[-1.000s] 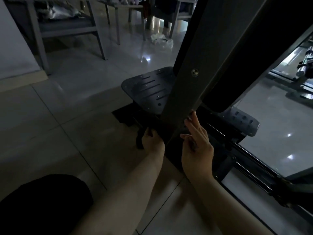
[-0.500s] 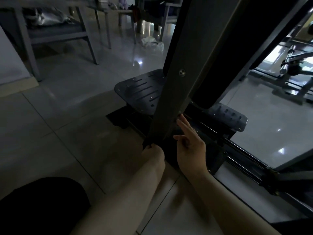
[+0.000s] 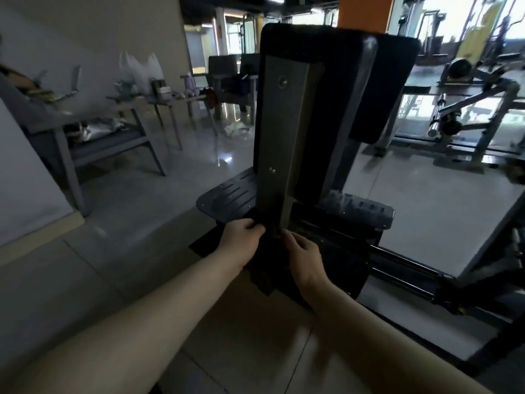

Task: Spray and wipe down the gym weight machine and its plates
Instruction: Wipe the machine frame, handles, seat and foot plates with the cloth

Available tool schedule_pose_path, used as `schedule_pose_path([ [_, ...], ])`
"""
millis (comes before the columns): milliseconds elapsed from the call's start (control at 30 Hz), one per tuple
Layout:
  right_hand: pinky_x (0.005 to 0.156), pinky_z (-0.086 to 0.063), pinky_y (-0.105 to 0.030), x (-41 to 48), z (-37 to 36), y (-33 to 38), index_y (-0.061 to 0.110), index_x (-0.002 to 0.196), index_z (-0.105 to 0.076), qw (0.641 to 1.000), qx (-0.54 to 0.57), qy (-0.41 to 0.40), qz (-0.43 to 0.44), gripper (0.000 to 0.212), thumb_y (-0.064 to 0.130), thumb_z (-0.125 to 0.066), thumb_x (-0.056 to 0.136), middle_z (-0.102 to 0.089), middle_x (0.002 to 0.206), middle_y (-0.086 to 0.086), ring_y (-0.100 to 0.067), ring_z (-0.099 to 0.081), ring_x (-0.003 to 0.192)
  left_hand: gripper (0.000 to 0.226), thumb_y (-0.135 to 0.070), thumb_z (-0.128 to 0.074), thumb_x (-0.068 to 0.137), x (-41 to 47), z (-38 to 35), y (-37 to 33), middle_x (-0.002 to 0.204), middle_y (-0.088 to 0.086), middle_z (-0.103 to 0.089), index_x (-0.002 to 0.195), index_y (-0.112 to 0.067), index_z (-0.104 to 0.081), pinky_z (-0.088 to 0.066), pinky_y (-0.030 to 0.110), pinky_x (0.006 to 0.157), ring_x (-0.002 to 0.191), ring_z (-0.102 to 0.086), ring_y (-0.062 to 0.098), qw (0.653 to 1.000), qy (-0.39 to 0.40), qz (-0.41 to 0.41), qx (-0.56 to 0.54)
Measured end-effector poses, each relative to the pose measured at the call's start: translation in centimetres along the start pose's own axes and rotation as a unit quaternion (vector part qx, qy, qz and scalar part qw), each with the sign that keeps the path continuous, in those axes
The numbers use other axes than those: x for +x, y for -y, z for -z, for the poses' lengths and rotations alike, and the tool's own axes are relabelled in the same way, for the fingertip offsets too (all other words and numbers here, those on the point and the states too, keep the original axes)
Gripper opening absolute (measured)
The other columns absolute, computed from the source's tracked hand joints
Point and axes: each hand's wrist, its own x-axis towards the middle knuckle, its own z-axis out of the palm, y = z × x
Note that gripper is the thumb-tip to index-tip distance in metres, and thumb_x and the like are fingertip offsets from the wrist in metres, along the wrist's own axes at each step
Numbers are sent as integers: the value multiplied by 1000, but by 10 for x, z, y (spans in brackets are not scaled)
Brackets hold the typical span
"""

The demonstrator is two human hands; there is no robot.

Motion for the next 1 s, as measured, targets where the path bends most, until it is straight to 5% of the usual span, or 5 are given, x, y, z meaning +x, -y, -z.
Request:
schedule_pose_path([
  [300,97,-58,-44,-5,0,6,26,130,-62,995,101,-6,5,30,24,-63,101,-73,120,-6,-21,-73,107,22,-18,-59,101,-12,22,-30,105,-2,-76,111,-25,-77,-56,34,94,99,-72,15,977,141,-99,124],
  [567,85,-54,-12,-15,9,77,28,134,-59,949,-111,-146,257,35,15,-60,101,-64,110,22,4,-63,105,39,-14,-63,98,14,25,-31,127,-8,-62,135,-26,-63,-45,8,89,112,-60,6,954,-17,-271,131],
  [800,109,-43,-16,43,-8,150,10,144,-57,819,-238,-251,457,44,5,-55,101,-57,139,-4,-11,-54,128,74,-22,-56,102,39,11,-19,148,-43,-1,159,-45,-15,-39,27,113,149,-31,30,912,39,-345,219],
  [867,110,-43,-20,50,-13,141,9,146,-54,806,-268,-267,457,46,4,-53,101,-55,140,-6,-14,-53,128,73,-19,-57,102,43,11,-16,154,-35,1,159,-43,-19,-38,16,108,148,-35,29,912,34,-357,200],
  [1000,105,-38,-9,46,-11,69,12,150,-49,827,-320,-232,400,51,13,-48,99,-48,139,-5,-10,-48,125,68,-4,-57,98,54,16,-15,158,-9,-22,151,-43,-39,-44,44,114,142,-40,26,902,5,-403,155],
])
